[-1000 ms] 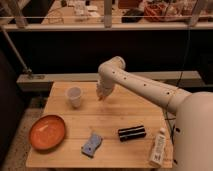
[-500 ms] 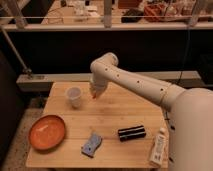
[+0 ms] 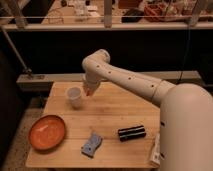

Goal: Place the pepper in the ceramic cup

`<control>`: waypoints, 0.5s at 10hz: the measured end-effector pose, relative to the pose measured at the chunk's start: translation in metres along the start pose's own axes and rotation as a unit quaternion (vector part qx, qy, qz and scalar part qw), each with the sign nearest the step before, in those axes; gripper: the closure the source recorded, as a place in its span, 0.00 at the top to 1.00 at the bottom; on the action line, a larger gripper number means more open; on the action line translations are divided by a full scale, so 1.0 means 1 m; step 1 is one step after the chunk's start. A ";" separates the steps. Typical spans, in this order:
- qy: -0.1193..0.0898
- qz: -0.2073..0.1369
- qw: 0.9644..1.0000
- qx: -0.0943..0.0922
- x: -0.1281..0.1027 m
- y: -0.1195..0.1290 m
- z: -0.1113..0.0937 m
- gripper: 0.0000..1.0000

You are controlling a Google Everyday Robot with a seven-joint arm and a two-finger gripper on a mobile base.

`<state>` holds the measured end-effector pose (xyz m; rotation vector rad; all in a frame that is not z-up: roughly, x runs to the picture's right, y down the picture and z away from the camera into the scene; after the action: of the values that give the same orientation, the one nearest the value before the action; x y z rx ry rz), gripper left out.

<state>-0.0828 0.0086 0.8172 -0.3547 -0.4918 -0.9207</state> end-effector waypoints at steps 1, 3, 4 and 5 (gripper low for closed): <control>-0.001 -0.006 1.000 0.001 -0.003 -0.006 0.002 0.00; -0.002 -0.012 1.000 0.002 -0.005 -0.013 0.004 0.00; -0.001 -0.015 1.000 0.003 -0.006 -0.019 0.005 0.00; -0.001 -0.019 1.000 0.003 -0.007 -0.022 0.006 0.00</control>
<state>-0.1065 0.0041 0.8202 -0.3422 -0.5039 -0.9553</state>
